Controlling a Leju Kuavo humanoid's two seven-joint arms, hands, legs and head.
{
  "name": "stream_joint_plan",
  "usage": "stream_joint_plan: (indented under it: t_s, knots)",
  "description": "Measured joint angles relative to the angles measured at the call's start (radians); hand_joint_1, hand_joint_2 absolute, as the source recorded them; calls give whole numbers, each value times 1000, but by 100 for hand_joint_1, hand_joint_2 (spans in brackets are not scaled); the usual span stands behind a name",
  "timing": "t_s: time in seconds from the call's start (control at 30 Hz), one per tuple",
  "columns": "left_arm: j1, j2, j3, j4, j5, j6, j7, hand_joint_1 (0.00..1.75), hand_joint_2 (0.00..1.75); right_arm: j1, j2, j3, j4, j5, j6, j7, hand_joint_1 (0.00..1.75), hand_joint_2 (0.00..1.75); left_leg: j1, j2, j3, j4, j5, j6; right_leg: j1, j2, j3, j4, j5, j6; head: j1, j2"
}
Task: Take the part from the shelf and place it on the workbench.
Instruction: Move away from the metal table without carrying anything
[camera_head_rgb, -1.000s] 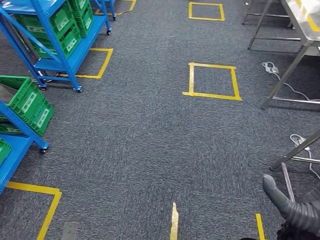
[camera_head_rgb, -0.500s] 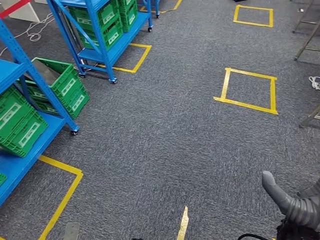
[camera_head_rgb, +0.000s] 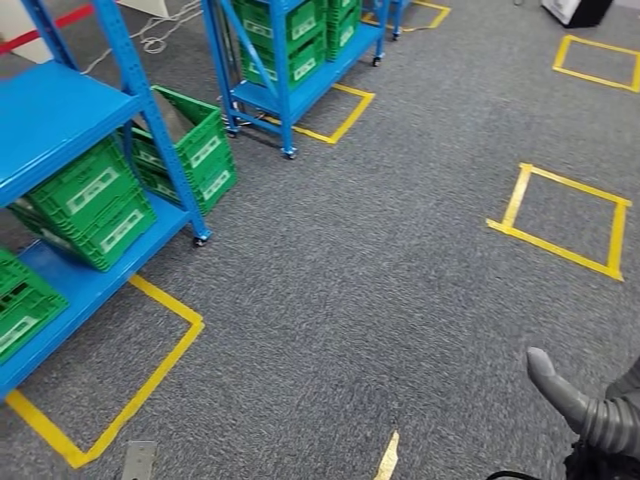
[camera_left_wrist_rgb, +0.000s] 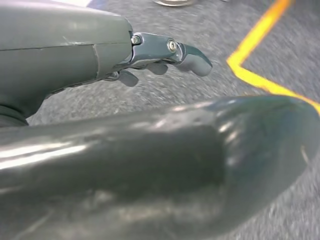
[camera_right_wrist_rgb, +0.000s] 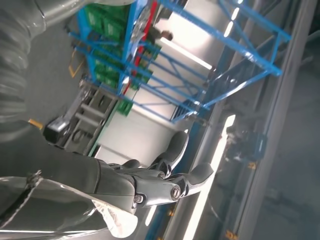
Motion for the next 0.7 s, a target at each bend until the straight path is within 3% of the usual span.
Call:
stream_joint_plan:
  t_s: [0.07, 0.13, 0.2, 0.27, 0.33, 0.4, 0.43, 0.47, 0.5, 0.53, 0.6, 0.63, 0.7]
  knots:
    - [0, 3, 1, 0, 1, 0, -3, 0, 0, 0, 0, 0, 0, 4, 1, 0, 0, 175, 0, -27, -1, 6, -2, -6, -7, 44, 58, -137, 65, -1, 0, 0]
    - [1, 4, 1, 0, 1, 0, -1, 0, 0, 1, 0, 1, 2, 6, -1, 0, 0, 175, 0, -51, -10, 10, 0, -17, -9, 75, 90, -201, 77, -6, -1, 0]
    - [7, 5, 1, 0, -2, 2, 14, 0, 0, 2, 1, 3, 6, 7, -5, 0, 0, 175, 3, -71, -18, 10, 5, -31, -7, 59, 96, -206, 78, -16, -2, 0]
    - [13, 5, 1, 0, -7, 5, 37, 0, 0, 5, 5, 8, 11, 7, -11, -1, 0, 175, 2, -38, -29, 32, -11, -41, -7, 34, 99, -211, 82, -29, -5, 0]
    - [13, 4, 1, 0, -11, 8, 54, 0, 0, 14, 9, 12, 17, 8, -18, -2, 0, 175, 0, 24, -71, 129, -68, -48, -4, 4, 103, -214, 81, -39, -9, 0]
    - [13, 1, 1, 0, -12, 8, 61, 0, 0, 22, 12, 14, 21, 8, -25, -4, 0, 175, 3, 47, -128, 258, -125, -53, -1, -29, 104, -214, 77, -44, -11, 0]
    - [14, 0, 1, 0, -13, 8, 63, 0, 0, 25, 14, 15, 24, 9, -27, -5, 0, 175, 4, 50, -141, 290, -131, -54, 1, -44, 106, -214, 75, -45, -11, 0]
    - [16, -1, 1, 0, -13, 8, 65, 0, 0, 26, 14, 17, 25, 9, -28, -5, 0, 175, 4, 52, -136, 285, -118, -54, 2, -57, 108, -214, 73, -45, -12, 0]
    - [17, -1, 1, 0, -14, 8, 66, 0, 0, 26, 15, 18, 27, 9, -29, -5, 0, 175, 4, 57, -112, 240, -88, -52, 2, -70, 112, -214, 71, -45, -12, 0]
    - [17, -1, 2, 0, -14, 8, 66, 0, 0, 26, 15, 20, 28, 9, -29, -5, 0, 175, 2, 74, -76, 170, -53, -48, 3, -82, 116, -214, 68, -43, -12, 0]
    - [15, -1, 2, 0, -14, 8, 67, 0, 0, 27, 16, 21, 29, 9, -30, -5, 0, 175, -7, 117, -16, 51, -15, -37, 9, -104, 123, -212, 59, -36, -12, 0]
    - [14, -1, 2, 0, -14, 9, 67, 0, 0, 28, 16, 21, 30, 9, -31, -5, 0, 175, -12, 131, -4, 24, -12, -32, 11, -115, 125, -212, 56, -31, -12, 0]
    - [15, -2, 2, 0, -14, 9, 67, 0, 0, 27, 16, 23, 32, 10, -32, -5, 0, 175, -16, 119, -4, 15, -16, -23, 13, -137, 130, -214, 52, -22, -11, 0]
